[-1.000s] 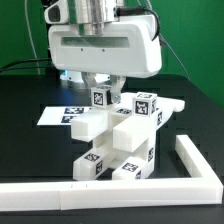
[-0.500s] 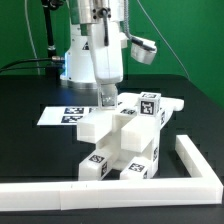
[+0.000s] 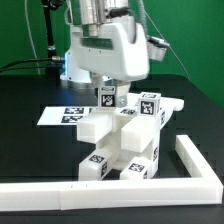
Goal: Assemble chair
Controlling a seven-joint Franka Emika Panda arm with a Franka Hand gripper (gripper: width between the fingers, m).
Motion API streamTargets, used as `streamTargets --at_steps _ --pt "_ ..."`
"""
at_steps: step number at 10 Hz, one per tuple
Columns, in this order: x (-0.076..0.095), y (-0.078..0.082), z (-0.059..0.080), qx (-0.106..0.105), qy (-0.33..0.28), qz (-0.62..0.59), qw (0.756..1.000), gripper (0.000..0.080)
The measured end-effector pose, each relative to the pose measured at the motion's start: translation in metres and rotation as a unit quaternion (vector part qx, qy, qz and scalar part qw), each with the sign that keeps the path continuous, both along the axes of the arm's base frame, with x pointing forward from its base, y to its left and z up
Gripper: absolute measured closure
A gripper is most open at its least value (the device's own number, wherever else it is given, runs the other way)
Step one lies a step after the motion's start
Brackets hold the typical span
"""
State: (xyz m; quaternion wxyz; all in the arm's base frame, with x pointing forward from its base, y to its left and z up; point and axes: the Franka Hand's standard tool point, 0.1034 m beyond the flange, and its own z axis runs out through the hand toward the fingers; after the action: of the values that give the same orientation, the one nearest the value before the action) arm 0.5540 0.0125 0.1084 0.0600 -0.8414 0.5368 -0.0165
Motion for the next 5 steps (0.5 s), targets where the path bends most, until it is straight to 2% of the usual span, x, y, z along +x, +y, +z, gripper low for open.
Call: streamTargets --at_steps 1,4,5 --pt "-0.0032 0.0015 0.0013 -0.001 0.002 0.087 0.996 0.0154" --pt "-0.0035 -0.0014 0.0008 -0.016 -0.014 0.179 0.984 0.015" --pt "-0.0023 -0.0037 0.002 -0.031 -0.02 0.268 0.963 0.015"
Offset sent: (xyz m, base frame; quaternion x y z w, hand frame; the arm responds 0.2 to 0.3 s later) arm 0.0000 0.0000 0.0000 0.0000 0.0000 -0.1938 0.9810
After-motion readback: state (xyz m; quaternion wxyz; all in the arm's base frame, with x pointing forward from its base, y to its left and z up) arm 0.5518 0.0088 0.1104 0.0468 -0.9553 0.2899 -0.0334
